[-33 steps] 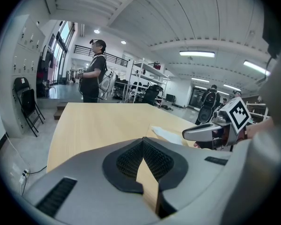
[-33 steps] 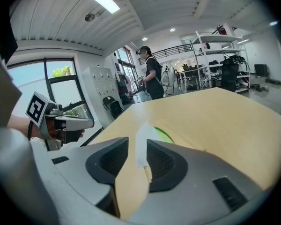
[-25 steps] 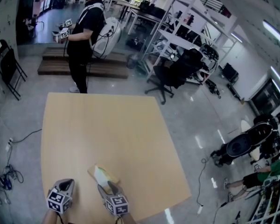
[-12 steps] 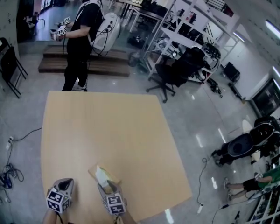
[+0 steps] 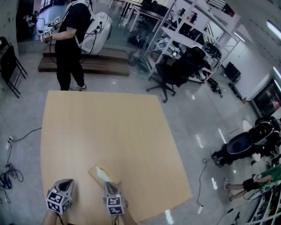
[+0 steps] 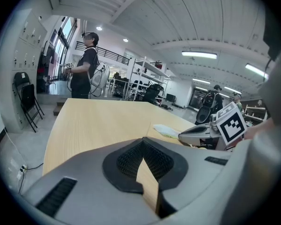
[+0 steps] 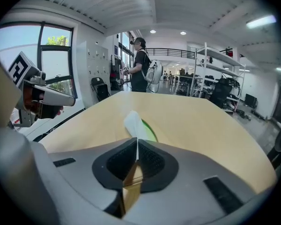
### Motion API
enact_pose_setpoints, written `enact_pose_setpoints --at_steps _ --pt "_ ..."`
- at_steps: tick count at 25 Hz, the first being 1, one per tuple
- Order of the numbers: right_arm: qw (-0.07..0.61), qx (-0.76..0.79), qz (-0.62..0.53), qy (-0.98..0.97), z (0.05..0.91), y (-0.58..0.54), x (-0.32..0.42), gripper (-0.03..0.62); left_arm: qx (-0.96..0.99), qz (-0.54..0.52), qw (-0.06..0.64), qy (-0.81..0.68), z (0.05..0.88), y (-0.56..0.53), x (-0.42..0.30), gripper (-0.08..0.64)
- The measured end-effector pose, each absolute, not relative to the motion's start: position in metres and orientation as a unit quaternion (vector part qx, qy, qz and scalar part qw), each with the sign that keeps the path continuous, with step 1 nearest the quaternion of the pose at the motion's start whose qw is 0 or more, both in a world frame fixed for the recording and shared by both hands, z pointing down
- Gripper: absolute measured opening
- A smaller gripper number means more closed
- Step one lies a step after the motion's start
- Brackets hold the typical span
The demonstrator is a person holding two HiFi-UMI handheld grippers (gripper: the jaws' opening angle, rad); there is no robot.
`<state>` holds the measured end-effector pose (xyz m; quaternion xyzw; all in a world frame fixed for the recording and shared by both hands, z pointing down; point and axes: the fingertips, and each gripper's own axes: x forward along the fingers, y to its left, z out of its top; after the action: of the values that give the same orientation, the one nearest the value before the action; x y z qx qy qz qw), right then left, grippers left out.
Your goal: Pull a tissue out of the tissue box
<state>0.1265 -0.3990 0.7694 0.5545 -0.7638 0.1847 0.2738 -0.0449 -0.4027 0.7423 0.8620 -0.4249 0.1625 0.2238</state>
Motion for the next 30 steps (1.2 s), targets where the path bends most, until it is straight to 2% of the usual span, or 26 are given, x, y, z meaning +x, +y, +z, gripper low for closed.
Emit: enact_pose_setpoints --at_steps 14,30 --pt "0.264 0.550 0.181 -0.771 0.765 -0.402 0.128 0.006 0.863 0.160 0.215 -0.428 0.739 -0.405 -0.044 0.008" --pt "0.223 0.564 0.171 -0.776 0.738 -0.404 0.134 0.006 0.867 0.142 0.193 -0.437 0.718 -0.408 -0.039 0.008"
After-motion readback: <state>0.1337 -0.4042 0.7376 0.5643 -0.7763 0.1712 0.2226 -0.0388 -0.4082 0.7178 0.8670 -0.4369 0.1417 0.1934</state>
